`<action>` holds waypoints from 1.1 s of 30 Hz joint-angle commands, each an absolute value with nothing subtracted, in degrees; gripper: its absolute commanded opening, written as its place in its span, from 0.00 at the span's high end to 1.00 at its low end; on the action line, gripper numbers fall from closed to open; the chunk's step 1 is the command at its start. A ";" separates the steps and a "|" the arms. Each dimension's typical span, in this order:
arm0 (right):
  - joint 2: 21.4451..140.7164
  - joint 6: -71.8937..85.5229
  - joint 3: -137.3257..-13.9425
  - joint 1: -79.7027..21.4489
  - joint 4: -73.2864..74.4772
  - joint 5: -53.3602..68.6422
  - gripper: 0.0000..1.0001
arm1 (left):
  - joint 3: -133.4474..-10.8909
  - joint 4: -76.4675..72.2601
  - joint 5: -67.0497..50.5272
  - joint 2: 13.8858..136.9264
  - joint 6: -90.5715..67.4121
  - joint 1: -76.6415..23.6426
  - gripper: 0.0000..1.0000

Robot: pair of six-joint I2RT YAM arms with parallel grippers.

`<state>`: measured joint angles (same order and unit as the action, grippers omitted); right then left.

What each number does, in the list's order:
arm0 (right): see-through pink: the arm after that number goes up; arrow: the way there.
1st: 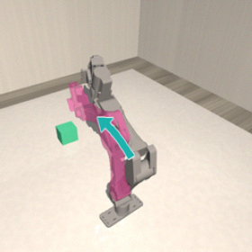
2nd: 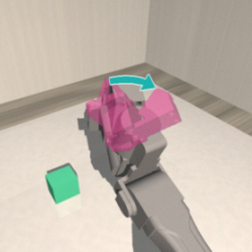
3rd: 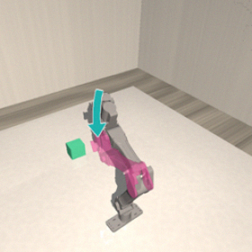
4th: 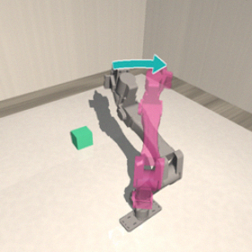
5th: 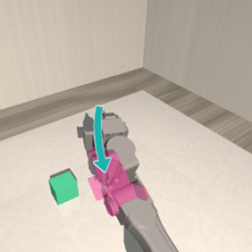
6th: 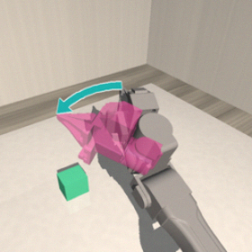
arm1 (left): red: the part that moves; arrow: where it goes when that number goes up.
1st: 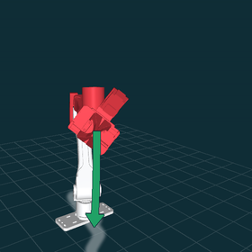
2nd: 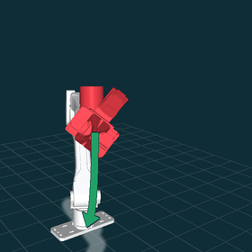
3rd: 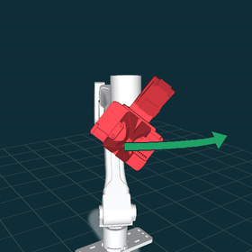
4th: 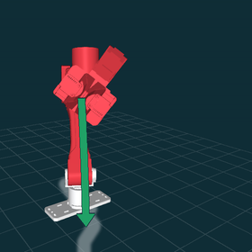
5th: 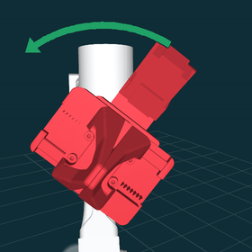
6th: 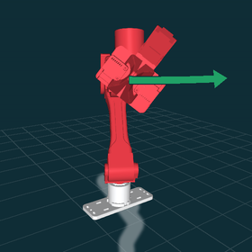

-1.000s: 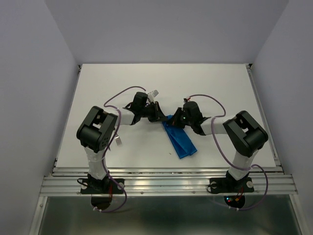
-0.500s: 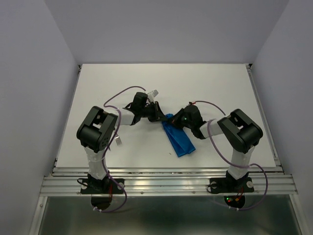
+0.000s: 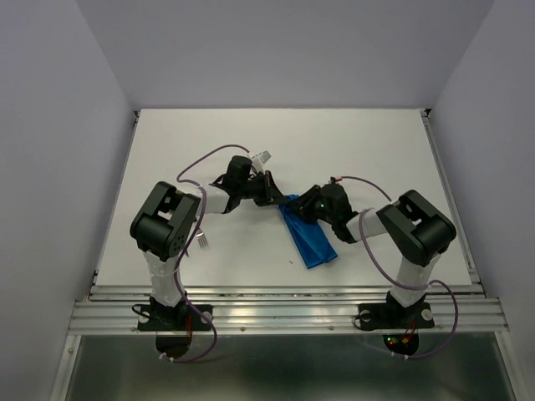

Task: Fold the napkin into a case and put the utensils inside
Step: Grasp the top corner of the smaller rectangle folded napkin from the folded napkin.

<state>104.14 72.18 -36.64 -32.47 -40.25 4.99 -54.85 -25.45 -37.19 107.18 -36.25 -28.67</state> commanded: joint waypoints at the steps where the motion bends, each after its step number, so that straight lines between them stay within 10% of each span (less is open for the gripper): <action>1: 100.20 71.11 -35.86 -32.70 -42.19 2.90 0.61 | -56.07 -24.87 -39.11 106.70 -35.51 -29.18 1.00; 33: 94.39 66.71 -34.63 -32.70 -35.16 0.88 0.67 | -56.25 -24.61 -39.02 107.23 -35.42 -29.09 1.00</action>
